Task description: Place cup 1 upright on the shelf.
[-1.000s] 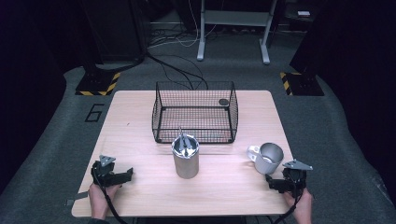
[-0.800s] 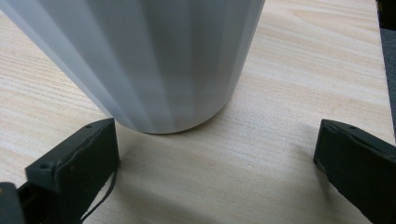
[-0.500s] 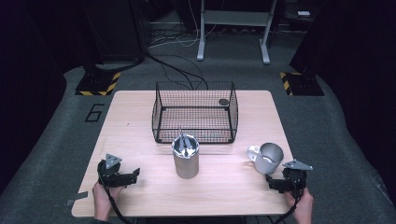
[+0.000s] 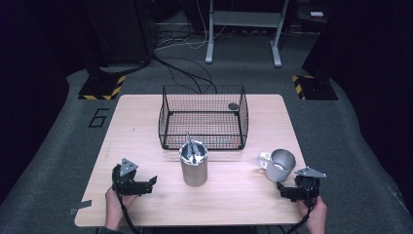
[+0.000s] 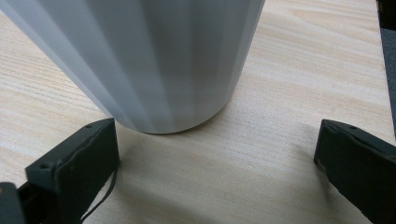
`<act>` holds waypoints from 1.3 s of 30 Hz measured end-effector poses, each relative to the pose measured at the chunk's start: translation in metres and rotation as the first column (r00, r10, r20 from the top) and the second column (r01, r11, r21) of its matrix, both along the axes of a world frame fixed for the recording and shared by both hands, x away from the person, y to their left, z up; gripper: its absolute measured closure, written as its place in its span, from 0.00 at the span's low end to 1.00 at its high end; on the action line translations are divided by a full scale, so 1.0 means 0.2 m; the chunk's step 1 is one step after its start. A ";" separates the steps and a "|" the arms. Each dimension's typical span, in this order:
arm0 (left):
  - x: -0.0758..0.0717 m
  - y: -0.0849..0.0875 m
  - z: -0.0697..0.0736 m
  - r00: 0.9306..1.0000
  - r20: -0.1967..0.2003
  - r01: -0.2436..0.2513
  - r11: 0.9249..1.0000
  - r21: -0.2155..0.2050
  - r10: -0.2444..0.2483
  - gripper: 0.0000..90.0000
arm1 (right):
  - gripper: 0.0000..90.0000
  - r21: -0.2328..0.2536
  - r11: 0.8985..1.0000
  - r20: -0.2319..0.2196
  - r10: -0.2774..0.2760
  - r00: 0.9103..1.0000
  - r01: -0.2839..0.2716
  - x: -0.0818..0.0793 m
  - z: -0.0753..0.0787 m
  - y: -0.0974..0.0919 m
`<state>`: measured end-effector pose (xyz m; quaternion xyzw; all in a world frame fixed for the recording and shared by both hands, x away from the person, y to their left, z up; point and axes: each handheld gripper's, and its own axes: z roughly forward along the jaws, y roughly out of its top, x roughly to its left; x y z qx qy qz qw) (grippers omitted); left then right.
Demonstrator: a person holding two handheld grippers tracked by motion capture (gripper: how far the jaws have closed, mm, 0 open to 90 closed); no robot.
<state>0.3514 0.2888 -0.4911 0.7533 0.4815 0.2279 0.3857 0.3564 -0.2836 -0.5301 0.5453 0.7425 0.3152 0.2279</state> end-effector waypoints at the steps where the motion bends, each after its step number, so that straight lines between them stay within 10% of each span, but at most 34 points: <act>1: 0.00 0.00 0.00 1.000 0.000 0.000 1.000 0.000 0.000 0.00 | 0.00 0.000 1.000 0.000 0.000 1.000 0.000 0.00 0.00 0.00; 23: 0.00 -0.23 0.11 0.981 0.023 0.195 0.981 -0.023 -0.194 0.00 | 0.00 0.000 1.000 0.000 0.000 1.000 0.000 0.00 0.00 0.00; 39: 0.01 -0.37 0.21 0.948 0.064 0.316 0.944 -0.096 -0.311 0.00 | 0.00 0.000 1.000 0.001 -0.001 1.000 0.001 0.00 0.00 0.00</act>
